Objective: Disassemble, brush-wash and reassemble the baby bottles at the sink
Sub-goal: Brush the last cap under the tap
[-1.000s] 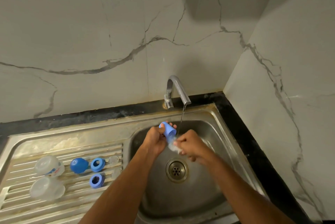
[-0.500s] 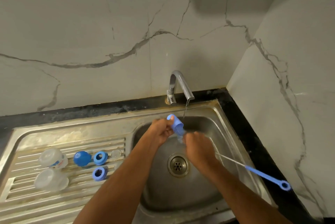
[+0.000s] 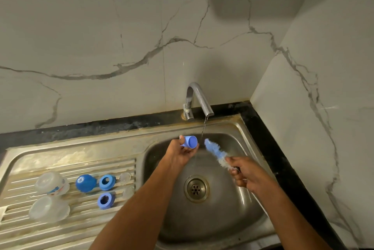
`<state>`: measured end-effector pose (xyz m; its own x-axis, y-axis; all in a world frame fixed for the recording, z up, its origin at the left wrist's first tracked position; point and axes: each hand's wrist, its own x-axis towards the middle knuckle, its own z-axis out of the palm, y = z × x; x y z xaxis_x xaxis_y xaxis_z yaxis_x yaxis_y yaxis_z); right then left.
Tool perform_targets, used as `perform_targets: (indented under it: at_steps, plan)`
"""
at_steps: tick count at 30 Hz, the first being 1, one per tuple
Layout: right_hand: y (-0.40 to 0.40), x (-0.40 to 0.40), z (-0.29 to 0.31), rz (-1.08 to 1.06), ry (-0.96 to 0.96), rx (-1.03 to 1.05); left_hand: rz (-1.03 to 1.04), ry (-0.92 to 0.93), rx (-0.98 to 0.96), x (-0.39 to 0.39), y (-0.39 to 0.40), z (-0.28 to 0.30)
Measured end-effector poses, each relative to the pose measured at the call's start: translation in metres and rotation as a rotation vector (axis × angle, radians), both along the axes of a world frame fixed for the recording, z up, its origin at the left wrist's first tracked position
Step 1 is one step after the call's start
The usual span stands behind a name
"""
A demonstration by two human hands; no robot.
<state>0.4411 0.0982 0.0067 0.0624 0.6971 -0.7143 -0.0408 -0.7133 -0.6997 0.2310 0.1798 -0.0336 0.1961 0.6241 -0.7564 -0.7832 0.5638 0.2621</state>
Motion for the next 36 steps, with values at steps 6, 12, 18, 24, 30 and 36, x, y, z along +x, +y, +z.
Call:
perform_targets:
  at_steps: [6, 12, 18, 24, 30, 36]
  plan:
    - [-0.003, 0.017, -0.008, -0.180, 0.005, -0.001, -0.011, -0.174, -0.093, 0.027, 0.006, -0.002]
    - [-0.006, 0.018, -0.013, -0.170, 0.018, 0.006, -0.043, -0.217, -0.133, 0.043, 0.010, -0.003]
    - [-0.004, 0.023, -0.012, -0.168, 0.019, 0.017, -0.081, -0.151, -0.154, 0.048, 0.012, -0.008]
    - [-0.004, 0.028, -0.013, -0.169, 0.022, 0.018, -0.144, -0.029, -0.011, 0.051, 0.013, -0.007]
    - [-0.004, 0.035, -0.016, -0.162, 0.013, -0.014, -0.235, 0.191, 0.159, 0.056, 0.014, -0.013]
    - [-0.002, 0.035, -0.023, -0.191, 0.011, -0.016, -0.474, 0.406, 0.598, 0.034, 0.005, -0.028]
